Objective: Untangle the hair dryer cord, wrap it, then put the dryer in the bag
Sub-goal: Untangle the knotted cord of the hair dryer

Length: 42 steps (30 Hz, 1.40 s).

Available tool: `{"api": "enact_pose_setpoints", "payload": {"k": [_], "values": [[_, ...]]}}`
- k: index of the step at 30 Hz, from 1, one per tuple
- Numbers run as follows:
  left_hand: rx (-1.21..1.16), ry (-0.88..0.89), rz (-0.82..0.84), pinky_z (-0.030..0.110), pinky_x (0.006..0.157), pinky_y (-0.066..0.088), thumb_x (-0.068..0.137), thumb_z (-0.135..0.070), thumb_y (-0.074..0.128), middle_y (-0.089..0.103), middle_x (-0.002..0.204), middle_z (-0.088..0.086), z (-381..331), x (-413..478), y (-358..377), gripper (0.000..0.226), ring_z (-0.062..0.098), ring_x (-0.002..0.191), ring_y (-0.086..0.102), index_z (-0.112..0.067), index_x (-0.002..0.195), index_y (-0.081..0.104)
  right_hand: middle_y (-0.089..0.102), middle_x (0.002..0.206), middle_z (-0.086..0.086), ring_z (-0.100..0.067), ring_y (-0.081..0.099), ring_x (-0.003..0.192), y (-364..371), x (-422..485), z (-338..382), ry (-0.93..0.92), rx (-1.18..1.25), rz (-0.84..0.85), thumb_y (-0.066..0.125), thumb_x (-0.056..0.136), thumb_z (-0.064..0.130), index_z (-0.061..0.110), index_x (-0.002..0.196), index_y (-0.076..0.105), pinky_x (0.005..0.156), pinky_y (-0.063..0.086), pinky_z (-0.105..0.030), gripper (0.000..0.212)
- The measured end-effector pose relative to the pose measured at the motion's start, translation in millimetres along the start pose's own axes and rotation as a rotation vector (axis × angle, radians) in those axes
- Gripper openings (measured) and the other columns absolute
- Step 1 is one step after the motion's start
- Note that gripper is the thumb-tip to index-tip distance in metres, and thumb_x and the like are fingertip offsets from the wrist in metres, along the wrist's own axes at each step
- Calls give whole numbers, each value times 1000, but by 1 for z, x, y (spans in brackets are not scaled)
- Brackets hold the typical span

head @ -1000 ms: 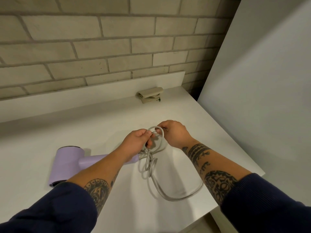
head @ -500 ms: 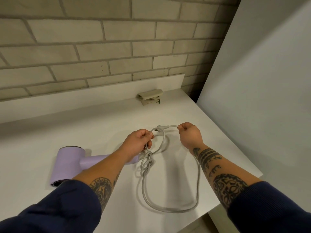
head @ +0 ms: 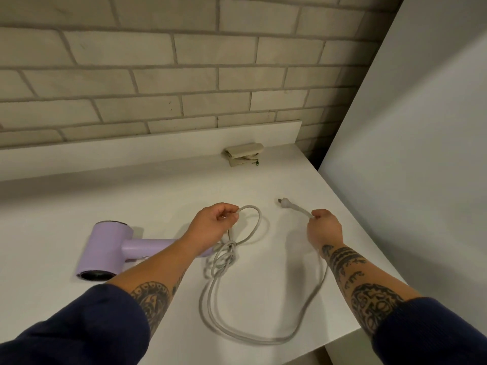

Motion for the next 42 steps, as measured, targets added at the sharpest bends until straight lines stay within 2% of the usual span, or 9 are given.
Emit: {"api": "enact_pose_setpoints", "payload": {"k": [5, 11, 14, 16, 18, 21, 28, 38, 42], "values": [[50, 33, -149, 34, 83, 54, 94, -17, 68, 75, 95, 3, -9, -13, -18, 11, 13, 80, 64, -25, 95, 76, 48, 140, -8, -31, 41, 130, 2, -1, 11, -66, -152, -29, 48, 95, 11, 22, 140, 50, 106, 40, -50, 46], [97, -87, -144, 27, 55, 43, 96, -14, 65, 65, 59, 8, -10, -41, -33, 19, 17, 47, 52, -5, 79, 69, 62, 114, 17, -11, 47, 122, 20, -45, 100, -665, 127, 156, 52, 101, 37, 34, 107, 70, 110, 39, -40, 19], [276, -160, -43, 27, 49, 47, 96, -27, 66, 69, 61, 7, -8, -57, -27, 26, 20, 48, 60, -9, 77, 69, 65, 112, 21, -11, 48, 119, 43, -76, 134, -918, -259, 393, 53, 99, 47, 36, 108, 71, 103, 33, -38, 24], [332, -190, -15, 27, 50, 49, 96, -30, 65, 69, 62, 5, -4, -65, -23, 27, 20, 50, 63, -13, 76, 69, 65, 121, 10, -18, 48, 119, 61, -85, 136, -1035, -656, 396, 51, 99, 47, 35, 116, 69, 99, 31, -42, 28], [370, -215, 9, 25, 50, 51, 98, -25, 62, 70, 65, 6, 3, -71, -20, 24, 19, 54, 66, -9, 82, 71, 62, 124, 1, -24, 52, 117, 74, -80, 123, -995, -793, 396, 51, 100, 42, 30, 120, 67, 98, 37, -43, 28], [400, -225, 24, 28, 56, 55, 97, -22, 63, 69, 67, 4, 12, -76, -15, 24, 18, 60, 66, -14, 76, 68, 60, 122, -5, -26, 58, 112, 83, -66, 95, -922, -649, 449, 56, 99, 26, 22, 122, 67, 93, 49, -38, 25], [642, -261, 43, 21, 61, 47, 76, -58, 80, 70, 64, -8, 18, -72, 8, 37, 2, 54, 56, -21, 75, 76, 57, 115, -4, -24, 52, 112, 86, -60, 54, -987, -683, 510, 55, 99, 20, 23, 113, 69, 89, 51, -40, 21], [842, -346, 30, 24, 49, 40, 79, -30, 78, 53, 49, -2, 13, -61, 30, 36, 12, 45, 51, -14, 55, 56, 65, 114, 1, -24, 55, 108, 82, -57, 40, -930, -639, 410, 53, 100, 31, 30, 115, 72, 88, 50, -38, 24], [725, -437, 53, 29, 59, 51, 79, -19, 74, 62, 57, 6, 8, -57, 30, 28, 21, 53, 61, -14, 59, 55, 67, 116, 2, -23, 58, 109, 78, -55, 46, -863, -549, 425, 58, 97, 30, 28, 114, 73, 92, 51, -39, 22]]}}
Point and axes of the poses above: each hand's wrist, its own x-axis towards the middle knuckle, its own y-axis out of the palm, z = x × y, the point moved 4 cm from there along x, towards the middle knuckle
